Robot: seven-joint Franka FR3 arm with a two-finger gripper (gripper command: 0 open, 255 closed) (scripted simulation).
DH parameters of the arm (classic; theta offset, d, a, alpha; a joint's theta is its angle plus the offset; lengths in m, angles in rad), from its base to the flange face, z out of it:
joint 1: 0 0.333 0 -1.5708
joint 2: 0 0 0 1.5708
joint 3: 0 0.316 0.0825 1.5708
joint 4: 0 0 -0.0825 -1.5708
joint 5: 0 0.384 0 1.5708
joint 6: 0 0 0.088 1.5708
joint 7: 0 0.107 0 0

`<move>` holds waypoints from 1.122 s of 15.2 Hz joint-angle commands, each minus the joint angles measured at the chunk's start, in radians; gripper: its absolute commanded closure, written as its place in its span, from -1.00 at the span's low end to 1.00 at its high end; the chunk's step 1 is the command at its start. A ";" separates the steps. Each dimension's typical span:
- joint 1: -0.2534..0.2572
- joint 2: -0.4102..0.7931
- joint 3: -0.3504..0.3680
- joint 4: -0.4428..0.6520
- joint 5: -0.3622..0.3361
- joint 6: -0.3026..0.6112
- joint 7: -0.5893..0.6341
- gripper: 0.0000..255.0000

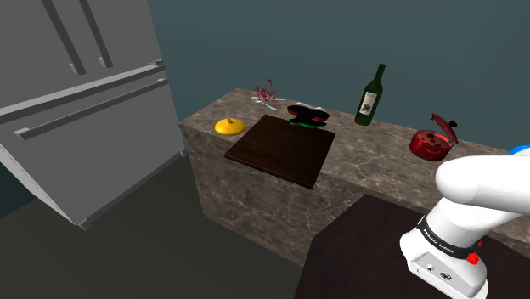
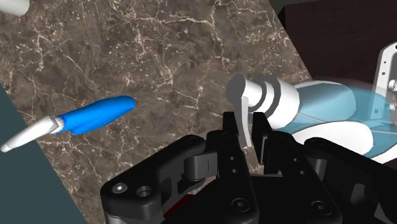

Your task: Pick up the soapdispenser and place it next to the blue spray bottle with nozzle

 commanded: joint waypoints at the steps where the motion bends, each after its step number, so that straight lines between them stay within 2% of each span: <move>1: -0.005 -0.008 -0.011 -0.029 -0.011 0.021 0.008 1.00; 17: -0.021 -0.009 -0.135 -0.205 -0.115 0.198 0.071 1.00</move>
